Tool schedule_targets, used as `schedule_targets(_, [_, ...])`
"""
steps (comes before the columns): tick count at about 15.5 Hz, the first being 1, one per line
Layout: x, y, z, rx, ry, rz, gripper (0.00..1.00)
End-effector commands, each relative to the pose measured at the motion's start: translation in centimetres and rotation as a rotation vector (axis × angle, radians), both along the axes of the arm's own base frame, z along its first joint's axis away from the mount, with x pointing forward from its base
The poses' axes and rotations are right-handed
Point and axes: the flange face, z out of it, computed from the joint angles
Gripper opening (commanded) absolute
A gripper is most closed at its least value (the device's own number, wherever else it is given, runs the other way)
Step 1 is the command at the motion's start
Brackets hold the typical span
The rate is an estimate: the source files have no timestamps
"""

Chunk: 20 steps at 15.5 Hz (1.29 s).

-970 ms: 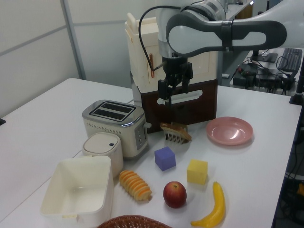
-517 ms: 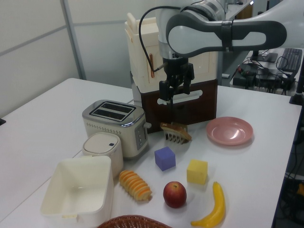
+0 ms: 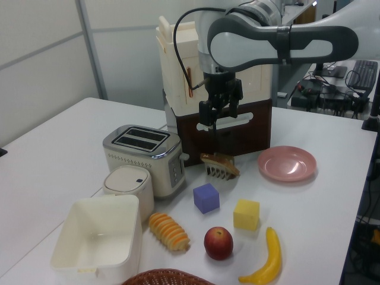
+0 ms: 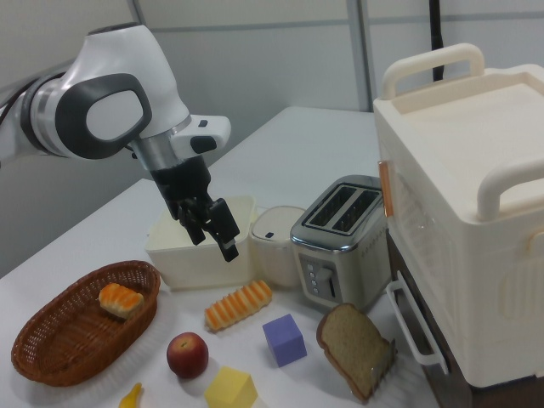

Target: Put the bread in the basket

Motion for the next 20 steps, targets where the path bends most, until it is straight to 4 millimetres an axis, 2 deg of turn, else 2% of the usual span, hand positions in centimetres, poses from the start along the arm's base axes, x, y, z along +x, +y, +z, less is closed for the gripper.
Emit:
schedule_targets(1, [-0.9,0.1,0.6,0.02,0.009,0.018,1.0])
schedule_targets(8, [-0.9,0.4,0.3,0.022,0.013,0.022,1.0])
schedule_targets(13, [0.3,3.1,-3.2,0.074,-0.029,0.04,1.0])
schedule_targets(16, [1.0,3.8,-4.6,0.108,-0.083,-0.061,1.0])
schedule_targets(17, [1.5,4.2,-5.6,0.114,-0.086,-0.08,1.0])
schedule_targets(20, [2.2,6.0,-7.6,0.121,-0.056,-0.06,1.0])
